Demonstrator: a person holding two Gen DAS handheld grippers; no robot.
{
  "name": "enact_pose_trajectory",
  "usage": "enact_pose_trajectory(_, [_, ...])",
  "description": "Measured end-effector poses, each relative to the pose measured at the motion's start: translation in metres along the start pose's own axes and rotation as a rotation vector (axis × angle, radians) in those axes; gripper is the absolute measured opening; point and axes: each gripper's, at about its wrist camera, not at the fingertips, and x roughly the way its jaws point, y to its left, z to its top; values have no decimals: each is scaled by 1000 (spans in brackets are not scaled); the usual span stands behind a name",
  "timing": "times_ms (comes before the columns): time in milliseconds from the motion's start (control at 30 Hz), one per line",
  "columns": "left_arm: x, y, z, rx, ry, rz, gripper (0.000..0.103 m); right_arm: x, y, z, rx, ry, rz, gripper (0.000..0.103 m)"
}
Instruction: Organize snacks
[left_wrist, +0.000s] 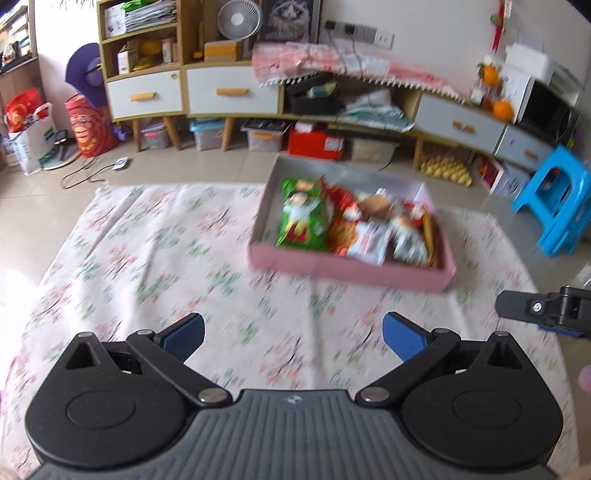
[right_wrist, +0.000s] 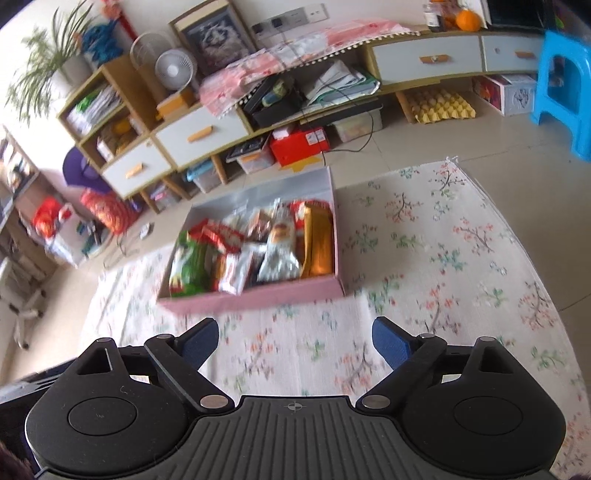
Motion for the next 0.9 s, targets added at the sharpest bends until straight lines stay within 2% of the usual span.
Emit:
enact_pose_trajectory(167, [-12,3,-23,-1,47,33,103,-5,10,-26,-44,12,-16,94])
enact_pose_trajectory(267, [-17,3,-37,5,46,45,103,-5,12,-42,-50,10,-23,96])
enact_pose_trajectory(367, [-18,4,-48,-7,52,68,103,-1,17,-57,-65,25,-69,96])
enact_pose_trajectory(433, [-20,3,-50,-9,63,64,103,-2,23,-60,-61,38,-93,96])
enact_pose_trajectory(533, [-26,1,-50,2,33,69,103,-9,31,-62,-81,0,-74,96])
enact_pose_trajectory(667, [-26,-2,-49,4,0,89,103,-10,38,-64,-123,-30,-118,97])
enact_pose_trajectory(900, [-24,-3,-48,5,-10,95,103,-8,37,-64,-132,-27,-136,97])
